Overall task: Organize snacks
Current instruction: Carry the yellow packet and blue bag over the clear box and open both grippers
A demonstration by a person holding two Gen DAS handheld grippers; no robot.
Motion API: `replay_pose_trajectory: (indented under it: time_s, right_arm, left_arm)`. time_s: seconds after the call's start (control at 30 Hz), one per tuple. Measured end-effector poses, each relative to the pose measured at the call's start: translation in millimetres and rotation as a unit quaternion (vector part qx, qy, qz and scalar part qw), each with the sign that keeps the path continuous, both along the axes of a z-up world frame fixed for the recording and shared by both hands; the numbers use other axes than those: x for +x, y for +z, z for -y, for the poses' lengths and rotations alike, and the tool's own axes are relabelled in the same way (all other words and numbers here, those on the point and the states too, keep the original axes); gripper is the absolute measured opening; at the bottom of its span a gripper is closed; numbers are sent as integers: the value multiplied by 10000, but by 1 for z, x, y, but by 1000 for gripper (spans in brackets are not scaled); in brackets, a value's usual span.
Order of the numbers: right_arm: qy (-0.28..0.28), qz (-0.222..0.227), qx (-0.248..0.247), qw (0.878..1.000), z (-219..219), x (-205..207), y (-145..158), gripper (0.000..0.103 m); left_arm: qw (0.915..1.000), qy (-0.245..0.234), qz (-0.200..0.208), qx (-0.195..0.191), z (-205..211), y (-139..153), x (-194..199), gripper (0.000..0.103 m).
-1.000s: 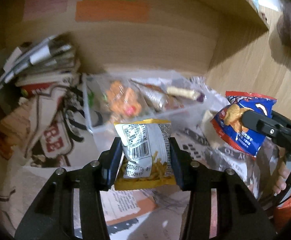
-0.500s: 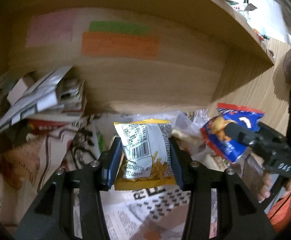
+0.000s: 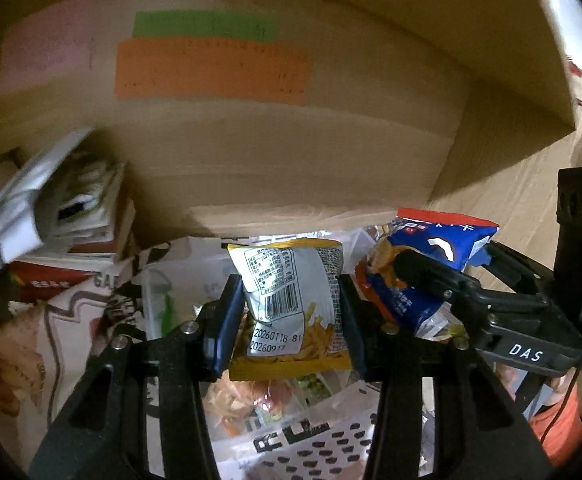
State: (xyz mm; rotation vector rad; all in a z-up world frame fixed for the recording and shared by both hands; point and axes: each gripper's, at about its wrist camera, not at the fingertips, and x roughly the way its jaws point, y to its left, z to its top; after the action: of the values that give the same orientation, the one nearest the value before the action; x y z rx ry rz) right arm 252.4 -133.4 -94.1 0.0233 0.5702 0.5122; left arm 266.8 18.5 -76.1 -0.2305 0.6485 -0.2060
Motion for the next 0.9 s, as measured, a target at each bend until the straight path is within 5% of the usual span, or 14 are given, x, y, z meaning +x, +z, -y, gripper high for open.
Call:
replay_pose_trajectory:
  time_s: [0.47, 0.9]
  right_arm:
    - [146, -508, -266, 9982, -18, 35, -27, 69]
    - [23, -408, -352, 9985, -1, 12, -14, 80]
  left_arm:
    - [9994, 107, -294, 148, 1, -19, 31, 46]
    - [9998, 166, -66, 62, -6, -4, 5, 59]
